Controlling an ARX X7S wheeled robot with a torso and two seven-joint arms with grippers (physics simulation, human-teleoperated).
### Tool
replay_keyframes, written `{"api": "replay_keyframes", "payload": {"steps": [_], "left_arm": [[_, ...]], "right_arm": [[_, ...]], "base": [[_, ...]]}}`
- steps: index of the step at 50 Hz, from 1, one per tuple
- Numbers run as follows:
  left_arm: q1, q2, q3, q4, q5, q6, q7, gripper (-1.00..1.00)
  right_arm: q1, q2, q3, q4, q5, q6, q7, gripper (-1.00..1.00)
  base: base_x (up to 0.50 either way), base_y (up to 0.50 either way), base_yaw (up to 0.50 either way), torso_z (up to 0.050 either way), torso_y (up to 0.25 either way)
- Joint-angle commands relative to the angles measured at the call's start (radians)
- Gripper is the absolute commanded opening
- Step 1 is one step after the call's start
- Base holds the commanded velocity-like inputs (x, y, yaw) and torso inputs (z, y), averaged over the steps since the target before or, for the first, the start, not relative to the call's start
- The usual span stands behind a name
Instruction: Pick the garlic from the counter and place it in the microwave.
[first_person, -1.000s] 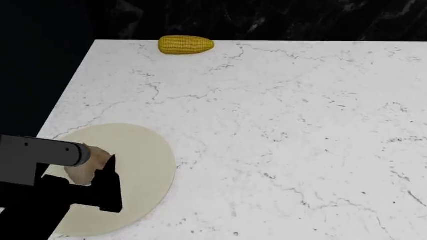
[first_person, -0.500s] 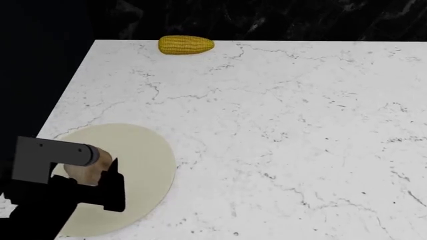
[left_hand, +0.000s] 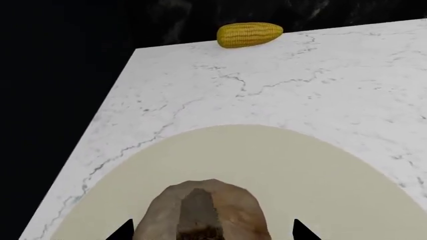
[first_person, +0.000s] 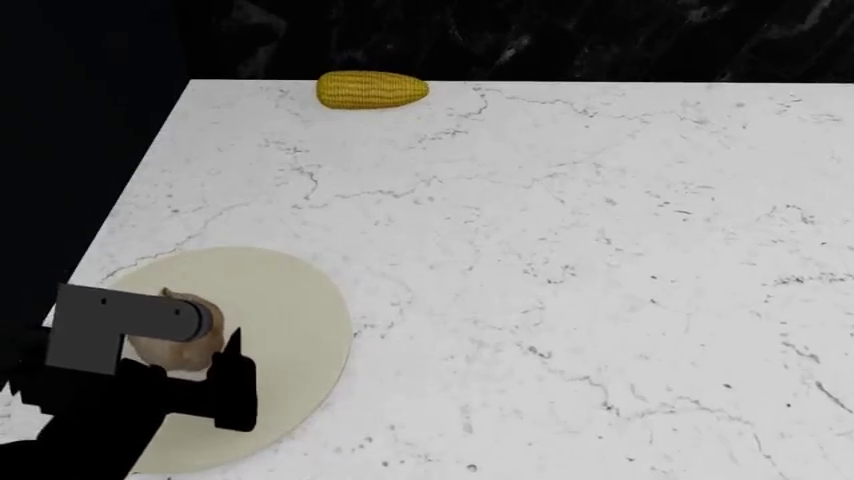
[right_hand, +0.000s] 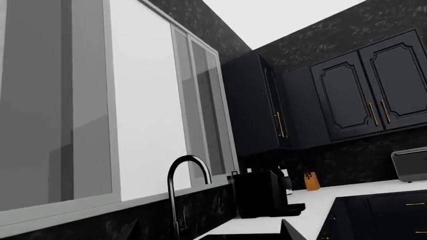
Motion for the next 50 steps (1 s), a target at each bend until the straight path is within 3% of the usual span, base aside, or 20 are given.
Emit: {"api": "replay_keyframes", "payload": {"steps": [1,11,12,31,50], "left_arm": [[-0.002,0.002,0.014,-0.037,0.012,0.026,0.007,1.0],[-0.001,0.0,0.017,-0.049,0.017,0.036,0.005,1.0],[-0.001,0.0,0.017,-0.048,0.016,0.036,0.005,-1.0],[0.009,-0.011,0.023,-0.005,0.016,0.045,-0.003,-1.0],[0.059,-0.014,-0.027,0.166,0.015,0.27,0.025,-1.0]], "right_arm": [[0.009,0.008,-0.012,0.002,-0.007,0.008,0.005,1.0],[0.012,0.027,-0.026,0.001,-0.01,0.017,0.024,1.0],[0.012,0.027,-0.028,0.001,-0.011,0.016,0.025,1.0],[0.012,0.018,-0.033,0.003,-0.017,0.011,0.017,1.0],[0.014,0.022,-0.04,0.003,-0.021,0.007,0.02,1.0]], "base": [[0.0,0.0,0.0,0.0,0.0],[0.0,0.0,0.0,0.0,0.0],[0.0,0.0,0.0,0.0,0.0],[0.0,0.0,0.0,0.0,0.0],[0.0,0.0,0.0,0.0,0.0]]}}
